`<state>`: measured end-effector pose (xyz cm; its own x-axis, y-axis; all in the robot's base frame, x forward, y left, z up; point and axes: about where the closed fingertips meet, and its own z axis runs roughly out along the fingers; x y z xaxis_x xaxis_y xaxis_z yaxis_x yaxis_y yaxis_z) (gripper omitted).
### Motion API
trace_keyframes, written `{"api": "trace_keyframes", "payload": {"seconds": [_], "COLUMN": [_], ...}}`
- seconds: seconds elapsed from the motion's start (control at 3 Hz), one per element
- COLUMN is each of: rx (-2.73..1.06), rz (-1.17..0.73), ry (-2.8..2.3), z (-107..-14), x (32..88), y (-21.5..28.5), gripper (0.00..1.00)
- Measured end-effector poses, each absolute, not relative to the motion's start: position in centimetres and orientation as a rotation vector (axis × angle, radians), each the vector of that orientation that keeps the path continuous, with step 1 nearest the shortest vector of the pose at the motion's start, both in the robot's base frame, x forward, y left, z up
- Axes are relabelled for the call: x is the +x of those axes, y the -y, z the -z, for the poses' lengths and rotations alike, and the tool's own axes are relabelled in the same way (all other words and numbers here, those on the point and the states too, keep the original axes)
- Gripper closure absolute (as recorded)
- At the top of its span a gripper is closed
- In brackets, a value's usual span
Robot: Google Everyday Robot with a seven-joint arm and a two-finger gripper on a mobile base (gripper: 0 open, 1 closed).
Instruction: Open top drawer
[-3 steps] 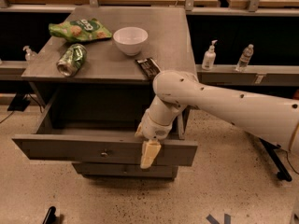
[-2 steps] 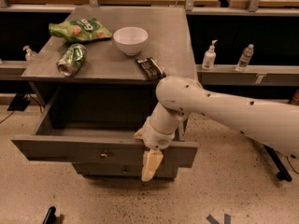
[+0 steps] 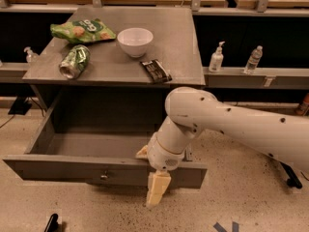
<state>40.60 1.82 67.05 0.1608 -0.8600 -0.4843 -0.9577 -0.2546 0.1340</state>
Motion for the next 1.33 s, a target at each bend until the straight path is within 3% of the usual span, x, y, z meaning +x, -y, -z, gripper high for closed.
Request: {"api": "trace_keyframes", "payload": {"seconds": [0.67, 1.33], "rx": [-2.125, -1.927], "rz": [-0.616, -0.515], "ry": [-1.78, -1.759], "z": [-70.6, -72.6], "x": [39.5, 43.2], "y": [0.0, 2.8], "gripper": [0.01, 0.0]}}
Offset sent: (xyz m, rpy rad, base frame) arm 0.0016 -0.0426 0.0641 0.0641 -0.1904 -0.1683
